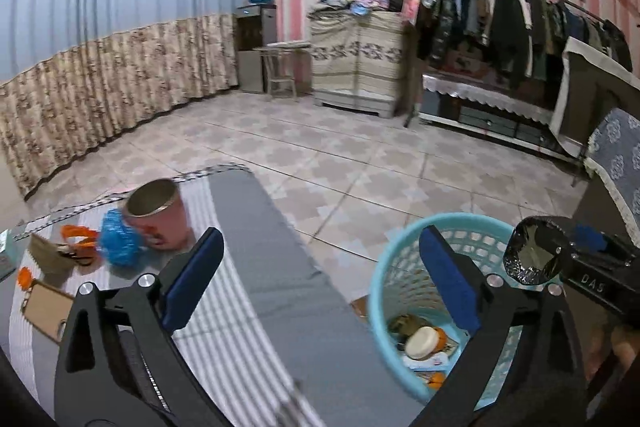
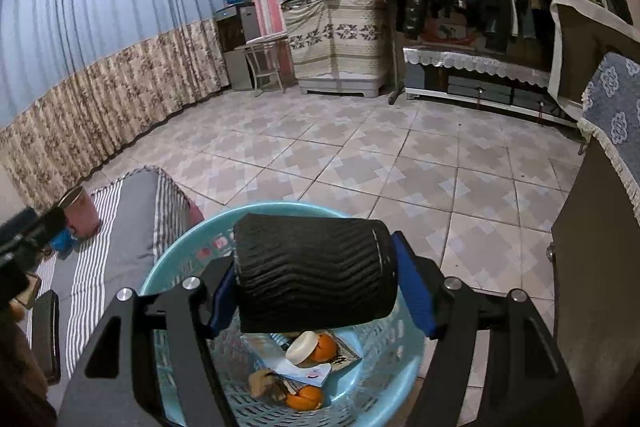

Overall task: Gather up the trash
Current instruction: 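Carry both items over the blue basket and open both tools to drop them, then bring both open tools back over the striped cloth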

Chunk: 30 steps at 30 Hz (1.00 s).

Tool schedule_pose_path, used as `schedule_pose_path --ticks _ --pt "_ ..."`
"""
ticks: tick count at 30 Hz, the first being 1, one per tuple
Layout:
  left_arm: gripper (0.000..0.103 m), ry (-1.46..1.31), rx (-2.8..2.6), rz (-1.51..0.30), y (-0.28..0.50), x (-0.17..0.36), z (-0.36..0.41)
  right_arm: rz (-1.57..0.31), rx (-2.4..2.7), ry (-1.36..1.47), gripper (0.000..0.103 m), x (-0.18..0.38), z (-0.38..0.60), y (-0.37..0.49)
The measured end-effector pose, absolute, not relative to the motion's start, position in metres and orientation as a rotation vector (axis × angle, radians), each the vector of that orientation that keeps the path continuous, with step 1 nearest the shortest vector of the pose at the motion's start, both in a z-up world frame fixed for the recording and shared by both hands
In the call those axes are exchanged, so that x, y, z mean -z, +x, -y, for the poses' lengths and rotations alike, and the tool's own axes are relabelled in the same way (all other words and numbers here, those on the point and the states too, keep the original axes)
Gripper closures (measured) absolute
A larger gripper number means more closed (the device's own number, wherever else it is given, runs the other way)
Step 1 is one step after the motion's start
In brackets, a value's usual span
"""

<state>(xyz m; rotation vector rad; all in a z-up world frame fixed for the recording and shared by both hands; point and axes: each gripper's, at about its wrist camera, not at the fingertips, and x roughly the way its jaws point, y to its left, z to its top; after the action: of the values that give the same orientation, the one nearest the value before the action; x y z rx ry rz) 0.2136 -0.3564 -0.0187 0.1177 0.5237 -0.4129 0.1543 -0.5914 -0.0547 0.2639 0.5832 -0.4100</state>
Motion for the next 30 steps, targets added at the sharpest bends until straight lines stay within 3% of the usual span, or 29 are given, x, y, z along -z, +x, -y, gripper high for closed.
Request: schedule_pose_path --ticks 4,7,10,13,30 --pt "0.006 0.091 0.376 -0.517 0.215 0.014 0.334 -0.595 0.404 0.252 0.035 0.056 0.585 0.162" --pt "0.006 0.083 0.345 -0.508 0.215 0.010 0.318 -0.604 0.403 0.256 0.018 0.058 0.584 0.165" --pt "0.006 0.075 0.323 -0.507 0.216 0.008 0.303 -0.610 0.416 0.237 0.016 0.058 0.582 0.166" --pt "0.006 0.073 0.296 -0.508 0.216 0.008 0.286 -0.601 0.437 0.217 0.006 0.054 0.579 0.168" --pt "0.006 0.028 0.068 -0.570 0.195 0.033 0.132 -0.564 0.357 0.073 0.005 0.046 0.506 0.177"
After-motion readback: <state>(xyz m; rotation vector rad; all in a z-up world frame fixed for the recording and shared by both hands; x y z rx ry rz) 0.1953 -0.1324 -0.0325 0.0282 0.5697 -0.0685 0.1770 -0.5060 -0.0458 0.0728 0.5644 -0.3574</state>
